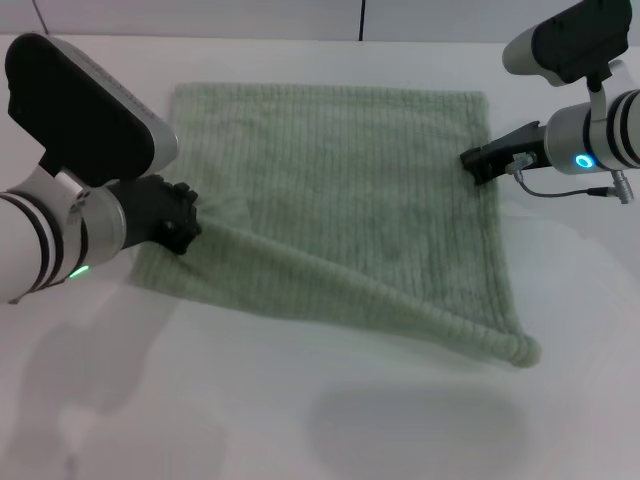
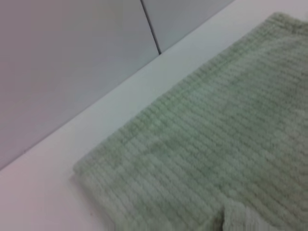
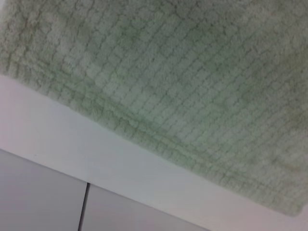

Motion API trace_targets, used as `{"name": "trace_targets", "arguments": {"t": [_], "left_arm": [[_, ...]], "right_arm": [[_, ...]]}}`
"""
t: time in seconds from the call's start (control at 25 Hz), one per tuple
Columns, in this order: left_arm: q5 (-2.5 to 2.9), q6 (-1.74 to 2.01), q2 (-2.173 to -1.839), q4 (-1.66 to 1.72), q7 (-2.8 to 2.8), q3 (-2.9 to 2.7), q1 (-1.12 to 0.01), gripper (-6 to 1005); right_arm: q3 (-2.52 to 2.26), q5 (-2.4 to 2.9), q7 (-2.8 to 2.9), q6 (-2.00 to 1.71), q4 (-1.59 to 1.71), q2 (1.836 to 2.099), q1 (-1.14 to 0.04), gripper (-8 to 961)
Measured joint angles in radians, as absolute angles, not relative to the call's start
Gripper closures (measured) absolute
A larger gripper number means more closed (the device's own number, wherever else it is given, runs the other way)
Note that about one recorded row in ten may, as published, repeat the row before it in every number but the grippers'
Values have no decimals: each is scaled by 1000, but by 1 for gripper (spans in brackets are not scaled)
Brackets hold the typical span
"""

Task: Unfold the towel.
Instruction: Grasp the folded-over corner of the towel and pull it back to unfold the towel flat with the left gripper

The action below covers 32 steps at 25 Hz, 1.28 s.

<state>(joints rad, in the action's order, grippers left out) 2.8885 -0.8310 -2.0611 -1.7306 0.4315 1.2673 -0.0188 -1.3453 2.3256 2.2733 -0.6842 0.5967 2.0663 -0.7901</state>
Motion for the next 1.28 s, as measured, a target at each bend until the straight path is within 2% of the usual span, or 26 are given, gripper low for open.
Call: {"name": "trace_targets", "arguments": {"t": [1.28], "left_arm": [[2888,-1024,-2060,-1800,445,1259,-32,867]], "right_arm": [[-1345,2327,2272,-685,597,2066,-790,954]]}}
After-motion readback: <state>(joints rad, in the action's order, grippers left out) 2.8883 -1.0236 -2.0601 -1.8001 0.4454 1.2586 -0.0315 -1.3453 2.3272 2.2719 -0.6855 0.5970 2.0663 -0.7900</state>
